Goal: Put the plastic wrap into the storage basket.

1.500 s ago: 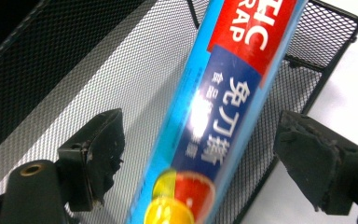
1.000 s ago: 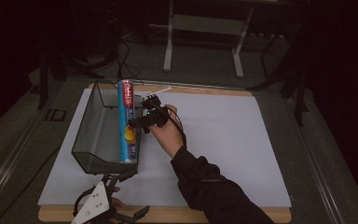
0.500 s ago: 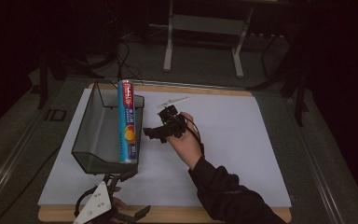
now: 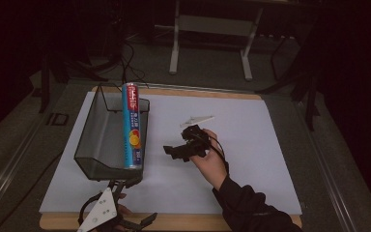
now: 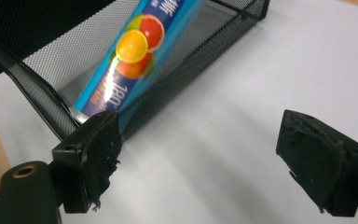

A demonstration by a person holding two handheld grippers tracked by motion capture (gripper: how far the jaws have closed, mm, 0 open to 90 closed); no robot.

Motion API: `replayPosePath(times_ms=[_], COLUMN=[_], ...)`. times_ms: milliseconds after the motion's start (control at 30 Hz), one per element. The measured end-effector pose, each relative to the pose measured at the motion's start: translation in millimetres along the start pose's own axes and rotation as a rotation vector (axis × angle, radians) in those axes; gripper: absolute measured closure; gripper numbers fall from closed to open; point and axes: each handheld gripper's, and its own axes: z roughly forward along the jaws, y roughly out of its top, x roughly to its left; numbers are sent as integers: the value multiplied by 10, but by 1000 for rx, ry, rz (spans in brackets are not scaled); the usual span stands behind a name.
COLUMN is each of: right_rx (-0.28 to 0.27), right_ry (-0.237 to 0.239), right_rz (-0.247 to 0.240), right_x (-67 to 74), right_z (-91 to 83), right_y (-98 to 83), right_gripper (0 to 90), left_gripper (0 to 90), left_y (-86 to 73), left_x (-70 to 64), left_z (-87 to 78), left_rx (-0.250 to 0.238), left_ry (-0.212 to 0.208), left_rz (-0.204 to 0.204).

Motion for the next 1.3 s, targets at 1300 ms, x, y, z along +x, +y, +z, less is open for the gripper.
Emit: replayPosePath(times_ms=[1300], right_rx=[-50], right_ry=[-22], right_rz=[72], right_x=[-346], right_z=[-772], right_y=[-976], right_gripper=[137], left_gripper=[21], left_y=[0], left_x=[-16], left_z=[10], left_rx=[5], left_ry=[-1], left_rz=[2])
